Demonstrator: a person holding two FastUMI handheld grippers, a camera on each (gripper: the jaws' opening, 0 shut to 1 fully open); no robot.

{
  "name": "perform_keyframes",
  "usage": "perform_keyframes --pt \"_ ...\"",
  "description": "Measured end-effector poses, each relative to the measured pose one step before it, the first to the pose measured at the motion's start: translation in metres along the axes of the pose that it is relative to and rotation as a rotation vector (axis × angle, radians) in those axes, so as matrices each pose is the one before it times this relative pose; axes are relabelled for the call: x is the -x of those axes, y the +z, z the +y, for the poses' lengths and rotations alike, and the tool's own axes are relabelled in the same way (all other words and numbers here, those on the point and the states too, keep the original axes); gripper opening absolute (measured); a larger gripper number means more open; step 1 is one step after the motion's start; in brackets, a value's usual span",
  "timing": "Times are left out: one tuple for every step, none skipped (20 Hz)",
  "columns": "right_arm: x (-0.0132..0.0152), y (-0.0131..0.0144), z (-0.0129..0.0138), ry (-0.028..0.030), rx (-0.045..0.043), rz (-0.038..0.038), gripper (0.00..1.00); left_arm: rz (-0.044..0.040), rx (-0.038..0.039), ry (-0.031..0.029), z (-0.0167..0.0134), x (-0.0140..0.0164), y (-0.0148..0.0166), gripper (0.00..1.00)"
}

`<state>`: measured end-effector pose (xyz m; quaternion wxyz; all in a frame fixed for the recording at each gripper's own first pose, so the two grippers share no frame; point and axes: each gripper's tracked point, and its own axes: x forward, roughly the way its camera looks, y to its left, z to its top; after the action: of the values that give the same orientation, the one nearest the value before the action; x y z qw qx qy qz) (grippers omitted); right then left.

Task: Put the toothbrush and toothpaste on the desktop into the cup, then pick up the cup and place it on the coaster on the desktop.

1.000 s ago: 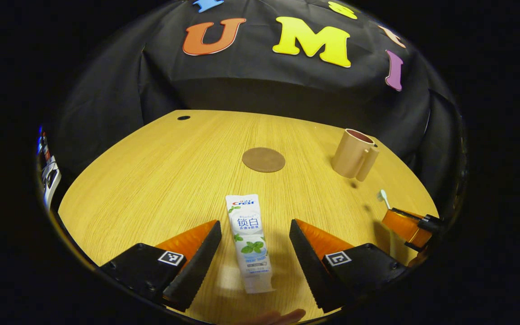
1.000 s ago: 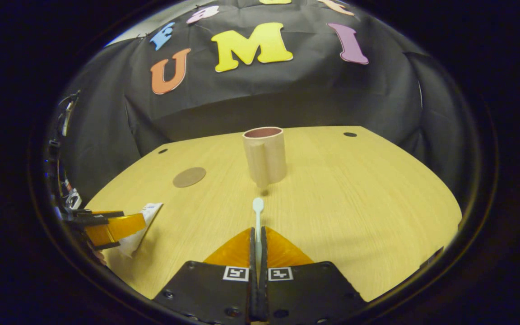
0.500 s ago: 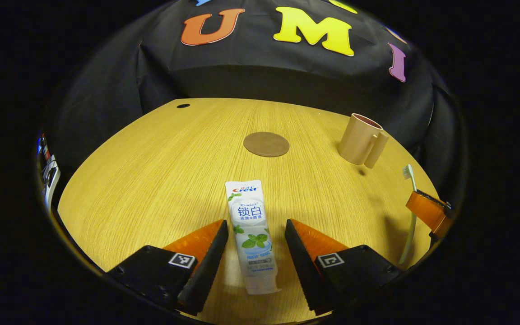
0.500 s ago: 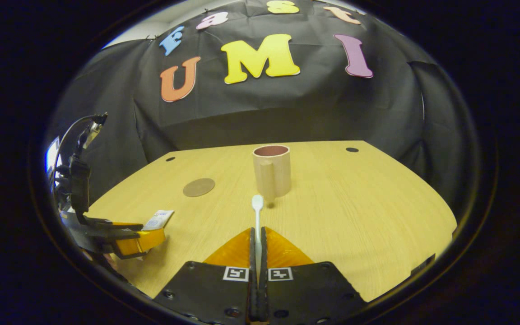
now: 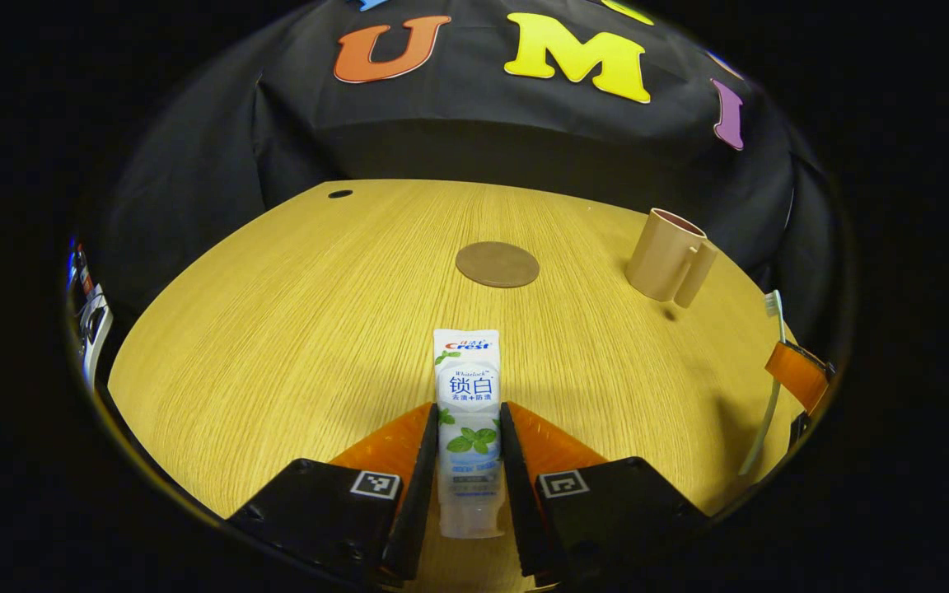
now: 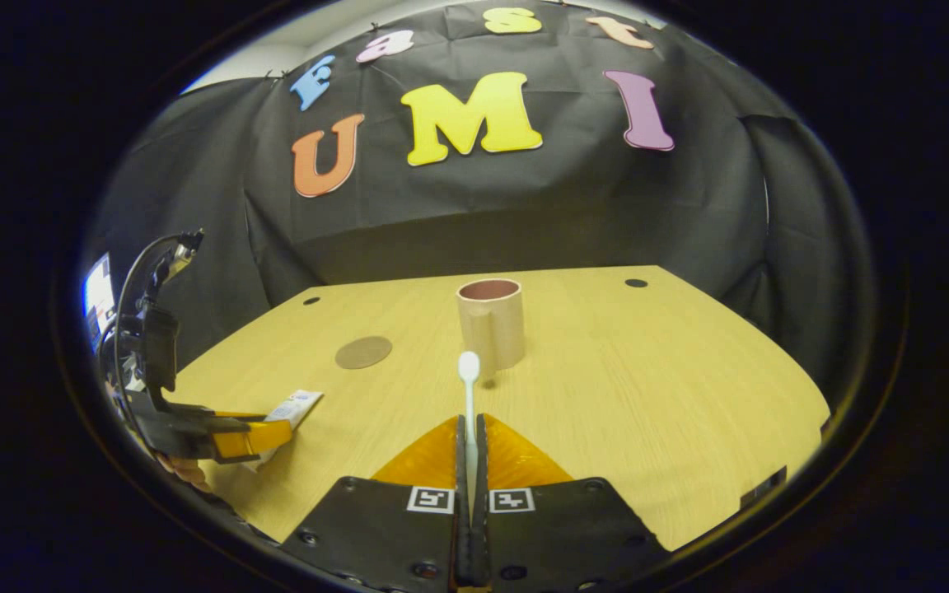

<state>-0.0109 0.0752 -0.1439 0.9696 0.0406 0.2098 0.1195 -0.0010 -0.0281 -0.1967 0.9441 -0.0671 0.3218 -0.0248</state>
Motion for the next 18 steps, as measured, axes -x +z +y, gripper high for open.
perform_keyframes --pt "-0.00103 -0.0011 -0.00204 -0.00139 0.00052 -0.00211 0.01 -0.00678 0.01587 -0.00439 -0.0021 0.00178 0.00277 0.47" --pt "0.00088 0.00063 -0.00097 -0.00003 0.00307 -0.00407 0.01 -0.0154 -0.00921 -0.01233 -0.00331 0.001 0.00291 0.47" --pt "0.00241 -0.00028 0.00125 -0.00109 0.00366 -0.00307 0.01 -0.01691 -0.02171 -0.00564 -0.00093 0.00088 0.00188 0.46" --pt "0.00125 0.00141 0.00063 0.00063 0.00255 -0.00357 0.01 -0.01767 -0.0178 0.00443 0.00046 0.00324 0.00242 0.51" --pt "0.00093 0.00134 0.00032 -0.00023 0.00022 -0.00339 0.01 -0.02509 -0.01312 0.00305 0.00023 0.00435 0.00471 0.46" --pt "0.00095 0.00251 0.0001 -0.00051 -0.0017 -0.0046 0.01 -0.02598 -0.00767 -0.00593 -0.00237 0.00373 0.00616 0.45" --pt "0.00114 0.00123 0.00136 0.00929 -0.00997 0.00149 0.01 -0.02625 -0.00682 -0.01147 -0.00433 0.00368 0.00683 0.45" --pt "0.00132 0.00126 0.00506 0.02494 -0.02138 0.00662 0.01 -0.01734 -0.00662 -0.00683 -0.00409 0.00375 0.00493 0.45" --pt "0.002 0.00152 0.00325 0.01483 -0.01147 0.00192 0.01 -0.01105 -0.00466 -0.01267 -0.00451 0.00303 0.00335 0.45" --pt "0.0018 0.00462 -0.00017 0.00111 -0.0028 -0.00696 0.01 -0.011 -0.00131 -0.02047 -0.00657 0.00393 0.00441 0.45" --pt "0.00099 0.00488 -0.0013 -0.00327 0.00333 -0.01233 0.01 -0.01737 -0.00408 -0.02166 -0.00698 0.00457 0.00603 0.45" --pt "0.00126 0.00512 -0.00035 -0.00136 0.00242 -0.00906 0.01 -0.02097 -0.00858 -0.01128 -0.00463 0.0028 0.00683 0.45" --pt "0.00092 0.00327 0.00125 0.00296 -0.00069 -0.00883 0.01 -0.02535 -0.01577 -0.00397 -0.00335 0.00402 0.00744 0.45" --pt "0.00085 0.0055 0.00022 0.00102 -0.00043 -0.00872 0.01 -0.02558 -0.00655 -0.00364 -0.00376 0.00207 0.00732 0.45" --pt "0.00008 0.00654 -0.00068 -0.00157 0.00001 -0.01096 0.01 -0.05416 -0.01786 0.00047 -0.00313 0.00322 0.01385 0.45" --pt "-0.00052 0.00627 -0.00068 -0.00078 0.00192 -0.01173 0.01 -0.06014 -0.02569 0.0117 0.00107 0.00118 0.01587 0.35" --pt "-0.00237 0.00488 -0.0009 -0.0031 0.00186 -0.00956 0.01 -0.03179 -0.0213 0.01524 0.00191 0.00114 0.00916 0.33" --pt "-0.00149 0.0046 -0.00167 -0.00522 -0.00372 -0.00572 0.01 -0.01038 -0.01162 -0.01404 -0.00476 -0.00108 0.00437 0.32"
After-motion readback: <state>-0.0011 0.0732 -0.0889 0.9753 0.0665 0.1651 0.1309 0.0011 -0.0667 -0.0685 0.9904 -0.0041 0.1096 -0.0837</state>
